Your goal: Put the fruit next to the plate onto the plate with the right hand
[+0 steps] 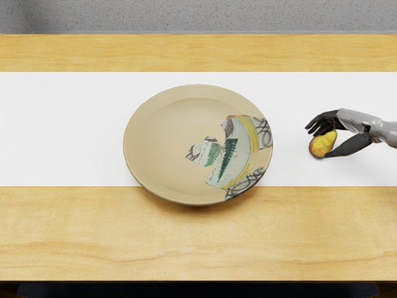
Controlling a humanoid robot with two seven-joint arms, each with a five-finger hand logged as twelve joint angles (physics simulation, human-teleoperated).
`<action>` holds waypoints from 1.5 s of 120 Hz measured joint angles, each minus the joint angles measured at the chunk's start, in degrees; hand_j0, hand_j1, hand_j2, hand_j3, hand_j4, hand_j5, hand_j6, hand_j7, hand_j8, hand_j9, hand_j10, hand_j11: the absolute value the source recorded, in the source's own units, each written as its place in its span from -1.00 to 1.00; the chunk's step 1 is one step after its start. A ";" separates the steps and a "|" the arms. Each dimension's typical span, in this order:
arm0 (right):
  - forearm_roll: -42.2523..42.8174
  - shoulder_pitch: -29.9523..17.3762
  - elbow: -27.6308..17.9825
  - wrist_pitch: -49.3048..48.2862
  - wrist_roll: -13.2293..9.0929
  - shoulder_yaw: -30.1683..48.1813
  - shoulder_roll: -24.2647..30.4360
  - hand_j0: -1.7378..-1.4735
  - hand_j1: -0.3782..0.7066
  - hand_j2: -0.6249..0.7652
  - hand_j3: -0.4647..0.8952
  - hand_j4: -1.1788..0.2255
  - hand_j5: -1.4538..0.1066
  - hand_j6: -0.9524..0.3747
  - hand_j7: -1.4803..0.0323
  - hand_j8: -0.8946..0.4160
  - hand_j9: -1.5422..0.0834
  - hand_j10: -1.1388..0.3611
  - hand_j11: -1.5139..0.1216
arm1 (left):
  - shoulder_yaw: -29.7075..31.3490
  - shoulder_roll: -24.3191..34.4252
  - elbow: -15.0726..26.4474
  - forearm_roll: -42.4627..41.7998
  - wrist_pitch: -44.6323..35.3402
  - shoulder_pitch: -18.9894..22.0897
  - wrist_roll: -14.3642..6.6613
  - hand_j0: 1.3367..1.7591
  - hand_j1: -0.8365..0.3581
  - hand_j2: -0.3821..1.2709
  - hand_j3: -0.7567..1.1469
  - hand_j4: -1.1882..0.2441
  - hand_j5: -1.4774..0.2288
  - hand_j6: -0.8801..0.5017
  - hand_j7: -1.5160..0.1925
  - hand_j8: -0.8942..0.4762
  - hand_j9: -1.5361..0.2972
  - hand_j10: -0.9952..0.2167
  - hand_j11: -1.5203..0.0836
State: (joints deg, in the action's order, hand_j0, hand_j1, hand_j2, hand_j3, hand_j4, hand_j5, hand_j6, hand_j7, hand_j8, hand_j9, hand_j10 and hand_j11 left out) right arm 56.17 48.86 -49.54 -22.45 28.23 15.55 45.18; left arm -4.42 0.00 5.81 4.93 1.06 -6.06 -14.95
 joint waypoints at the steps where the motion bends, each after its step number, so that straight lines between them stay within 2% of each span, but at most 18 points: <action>1: 0.02 -0.06 0.07 0.06 0.05 -0.01 -0.01 -0.40 0.04 -0.22 -0.32 0.01 0.11 -0.27 0.18 -0.35 0.17 0.04 0.13 | 0.00 0.00 0.00 0.00 0.00 0.00 -0.01 0.52 0.95 -0.53 -0.21 0.64 0.71 0.25 0.75 0.28 0.65 0.62 0.87; 13: -0.08 -0.85 0.76 1.30 0.40 0.01 -0.08 -0.39 0.13 -0.21 -0.32 -0.09 0.07 -0.35 0.10 -0.49 0.12 -0.10 0.05 | 0.01 0.00 0.00 0.00 0.00 0.00 0.00 0.52 0.95 -0.53 -0.21 0.64 0.71 0.25 0.75 0.28 0.65 0.62 0.87; 27: -0.23 -1.42 1.56 1.98 0.58 0.05 -0.35 -0.37 0.11 -0.26 -0.32 -0.13 0.03 -0.39 0.05 -0.40 0.07 0.00 -0.03 | -0.01 0.00 0.00 0.00 0.00 0.00 -0.01 0.52 0.95 -0.53 -0.21 0.64 0.71 0.25 0.75 0.28 0.65 0.62 0.87; 38: -0.62 -1.54 2.97 2.01 0.59 0.27 -1.51 -0.37 0.22 0.01 -0.32 -0.15 0.01 -0.41 0.03 -0.37 0.04 0.00 -0.07 | -0.03 0.00 0.01 0.01 0.00 0.01 0.01 0.52 0.95 -0.53 -0.21 0.64 0.71 0.25 0.75 0.28 0.65 0.62 0.87; 45: -0.89 -1.49 4.15 2.01 0.56 0.44 -2.60 -0.38 0.22 0.10 -0.32 -0.16 0.01 -0.42 0.03 -0.40 0.04 -0.02 -0.06 | -0.04 0.00 0.01 0.01 0.00 0.00 0.02 0.52 0.95 -0.53 -0.21 0.64 0.71 0.25 0.75 0.28 0.65 0.61 0.87; 49: -0.82 -1.48 4.88 2.04 0.54 0.39 -3.19 -0.37 0.23 0.04 -0.32 -0.16 0.00 -0.42 0.04 -0.39 0.04 -0.02 -0.07 | -0.03 0.00 0.01 0.01 0.00 0.00 0.02 0.52 0.95 -0.53 -0.21 0.64 0.71 0.25 0.75 0.28 0.65 0.61 0.87; 54: -1.04 -1.49 5.81 2.07 0.52 0.48 -4.00 -0.38 0.27 0.23 -0.32 -0.17 0.01 -0.43 0.04 -0.39 0.04 -0.05 -0.07 | -0.03 0.00 0.01 0.01 0.00 0.00 0.03 0.52 0.95 -0.53 -0.21 0.64 0.71 0.25 0.75 0.28 0.65 0.61 0.87; 61: -1.11 -1.52 7.05 2.00 0.54 0.46 -5.04 -0.37 0.23 0.26 -0.32 -0.17 0.00 -0.43 0.04 -0.44 0.03 -0.09 -0.08 | -0.02 0.00 0.01 0.02 0.00 0.00 0.03 0.52 0.95 -0.53 -0.21 0.64 0.71 0.25 0.75 0.28 0.65 0.61 0.87; 67: -0.96 -1.57 7.92 2.00 0.60 0.30 -5.69 -0.36 0.22 0.19 -0.32 -0.16 0.01 -0.42 0.04 -0.39 0.02 -0.11 -0.11 | -0.02 0.00 0.01 0.01 0.00 0.00 0.02 0.52 0.95 -0.53 -0.21 0.64 0.71 0.25 0.75 0.28 0.65 0.61 0.87; 69: -0.88 -1.57 8.13 1.94 0.62 0.25 -5.84 -0.35 0.20 0.09 -0.32 -0.15 0.00 -0.42 0.04 -0.37 0.00 -0.08 -0.13 | -0.02 0.00 0.01 0.01 0.00 0.00 0.00 0.52 0.95 -0.53 -0.21 0.64 0.71 0.25 0.75 0.28 0.65 0.61 0.87; 70: -0.86 -1.58 8.22 1.92 0.62 0.23 -5.91 -0.35 0.20 0.17 -0.32 -0.14 -0.01 -0.42 0.05 -0.37 0.00 -0.07 -0.13 | -0.02 0.00 0.01 0.01 0.00 0.00 0.00 0.52 0.95 -0.53 -0.21 0.64 0.71 0.25 0.75 0.28 0.65 0.61 0.87; 73: -0.82 -1.60 8.46 1.92 0.63 0.14 -6.08 -0.35 0.20 0.20 -0.32 -0.14 -0.01 -0.42 0.05 -0.37 0.00 -0.08 -0.13 | -0.03 0.00 0.01 0.01 -0.01 0.00 0.01 0.52 0.95 -0.53 -0.21 0.64 0.71 0.25 0.75 0.28 0.65 0.61 0.87; 77: -0.76 -1.63 8.77 1.86 0.66 -0.09 -6.26 -0.34 0.21 0.09 -0.32 -0.12 -0.02 -0.41 0.05 -0.33 -0.02 -0.03 -0.15 | -0.03 0.00 0.01 0.01 0.00 0.00 0.02 0.52 0.95 -0.53 -0.21 0.64 0.71 0.25 0.75 0.28 0.65 0.62 0.87; 90: -0.41 -1.63 9.48 2.04 0.67 -0.66 -6.56 -0.36 0.17 0.04 -0.32 -0.14 -0.01 -0.42 0.04 -0.29 0.00 -0.03 -0.12 | -0.03 0.00 0.01 0.01 0.00 0.00 0.00 0.52 0.95 -0.53 -0.21 0.64 0.71 0.25 0.75 0.28 0.65 0.62 0.87; 119: 0.57 -0.57 9.58 0.31 0.73 -1.02 -6.32 -0.38 0.20 0.14 -0.32 -0.20 -0.15 -0.42 -0.09 -0.27 -0.10 -0.07 -0.17 | 0.01 0.00 0.00 0.00 0.00 0.00 -0.01 0.52 0.95 -0.53 -0.21 0.64 0.71 0.25 0.75 0.28 0.65 0.62 0.87; 135: 0.71 0.71 9.56 -2.88 3.20 -0.90 -5.67 -0.38 0.22 0.17 -0.32 -0.24 -0.25 -0.38 -0.16 -0.22 -0.17 -0.04 -0.24 | 0.01 0.00 0.00 0.00 0.00 0.00 -0.03 0.52 0.95 -0.53 -0.21 0.64 0.71 0.25 0.75 0.28 0.65 0.62 0.87; 161: -0.13 5.60 9.04 -9.03 4.96 -0.92 -4.83 -0.38 0.24 0.18 -0.32 -0.28 -0.32 -0.33 -0.22 -0.17 -0.23 0.00 -0.30 | 0.01 0.00 0.00 0.00 -0.01 0.00 -0.02 0.52 0.95 -0.53 -0.21 0.64 0.71 0.25 0.75 0.28 0.65 0.62 0.87; 180: -0.40 10.46 7.24 -11.76 3.66 -1.38 -5.15 -0.38 0.25 0.19 -0.32 -0.29 -0.34 -0.31 -0.24 -0.15 -0.25 0.02 -0.32 | 0.02 0.00 0.00 -0.01 0.00 0.00 -0.01 0.52 0.95 -0.53 -0.21 0.64 0.71 0.25 0.75 0.28 0.65 0.62 0.87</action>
State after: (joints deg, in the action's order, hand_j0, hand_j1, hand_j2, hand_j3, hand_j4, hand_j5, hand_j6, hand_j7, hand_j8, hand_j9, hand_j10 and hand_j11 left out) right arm 55.77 59.32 -42.30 -34.21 31.89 14.17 40.02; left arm -4.40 0.00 5.80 4.92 1.06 -6.06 -14.96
